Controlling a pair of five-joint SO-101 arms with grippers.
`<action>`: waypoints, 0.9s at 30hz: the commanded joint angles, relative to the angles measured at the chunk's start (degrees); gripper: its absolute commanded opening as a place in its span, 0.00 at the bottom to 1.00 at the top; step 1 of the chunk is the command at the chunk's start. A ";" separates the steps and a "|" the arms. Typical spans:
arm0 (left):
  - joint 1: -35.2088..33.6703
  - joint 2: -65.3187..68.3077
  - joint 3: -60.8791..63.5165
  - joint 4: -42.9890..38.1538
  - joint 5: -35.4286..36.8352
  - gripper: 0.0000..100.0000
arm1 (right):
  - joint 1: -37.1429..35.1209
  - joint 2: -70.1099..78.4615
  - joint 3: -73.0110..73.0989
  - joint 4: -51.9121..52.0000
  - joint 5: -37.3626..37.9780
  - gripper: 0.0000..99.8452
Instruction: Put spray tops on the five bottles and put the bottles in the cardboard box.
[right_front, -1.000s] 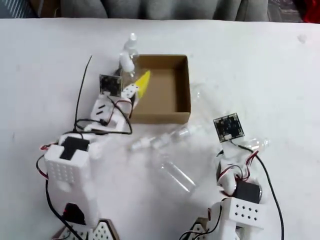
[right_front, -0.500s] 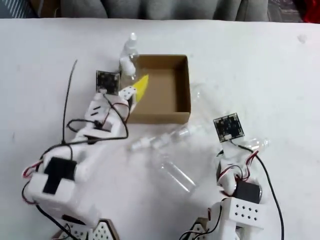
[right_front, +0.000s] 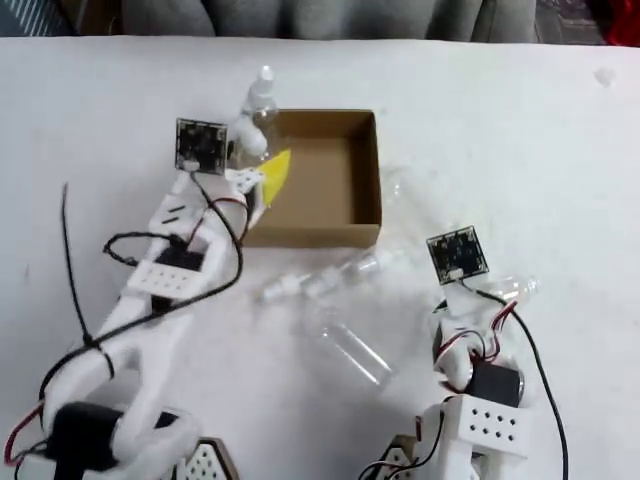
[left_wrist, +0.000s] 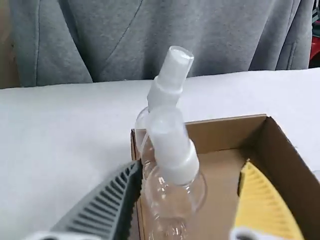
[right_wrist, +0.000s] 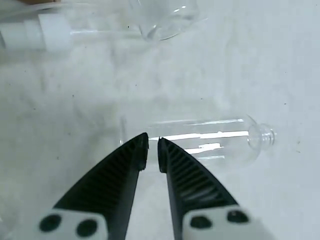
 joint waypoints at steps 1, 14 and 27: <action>-0.66 -8.40 -0.35 6.51 -0.70 0.28 | 0.48 -0.04 1.05 -0.22 0.70 0.02; -0.22 -31.16 -8.09 50.81 -0.88 0.10 | 0.48 -0.04 1.05 -0.22 0.70 0.02; 3.12 -16.66 -13.98 53.89 -0.18 0.02 | 0.48 -0.04 1.05 -0.13 0.70 0.02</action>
